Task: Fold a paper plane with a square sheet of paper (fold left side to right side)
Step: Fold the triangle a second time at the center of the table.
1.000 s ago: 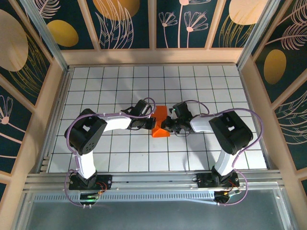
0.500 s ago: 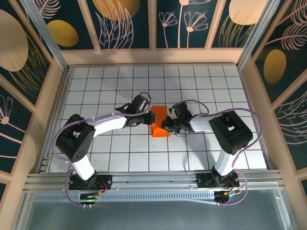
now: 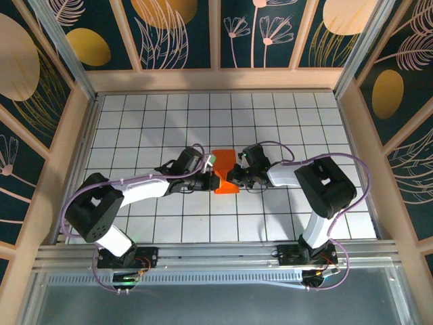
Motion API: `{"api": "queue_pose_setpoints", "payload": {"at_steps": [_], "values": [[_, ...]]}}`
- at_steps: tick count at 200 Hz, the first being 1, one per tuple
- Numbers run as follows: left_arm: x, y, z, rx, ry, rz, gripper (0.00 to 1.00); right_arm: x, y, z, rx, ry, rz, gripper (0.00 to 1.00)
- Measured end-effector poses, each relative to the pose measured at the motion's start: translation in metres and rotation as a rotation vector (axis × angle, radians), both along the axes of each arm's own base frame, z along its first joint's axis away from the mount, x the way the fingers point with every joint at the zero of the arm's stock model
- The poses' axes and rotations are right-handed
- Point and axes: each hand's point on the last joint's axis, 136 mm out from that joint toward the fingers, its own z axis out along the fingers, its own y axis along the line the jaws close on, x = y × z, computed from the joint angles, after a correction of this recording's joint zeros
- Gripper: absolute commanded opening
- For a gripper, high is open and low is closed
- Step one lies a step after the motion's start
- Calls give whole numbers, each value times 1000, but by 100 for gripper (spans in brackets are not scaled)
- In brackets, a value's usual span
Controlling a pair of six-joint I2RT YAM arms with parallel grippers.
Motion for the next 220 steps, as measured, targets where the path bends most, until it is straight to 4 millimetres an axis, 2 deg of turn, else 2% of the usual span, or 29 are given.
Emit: {"api": "queue_pose_setpoints", "payload": {"at_steps": [55,111,148,220], "values": [[-2,-5,-25,47,36,-8,5,0,0,0,-1,-1,0,0],[12,-6,-32,93,-5,6,5,0,0,0,-2,-2,0,0],[11,0,-46,143,5,7,5,0,0,0,-6,-8,4,0],[13,6,-52,178,-1,20,5,0,0,0,-7,-9,4,0]]}}
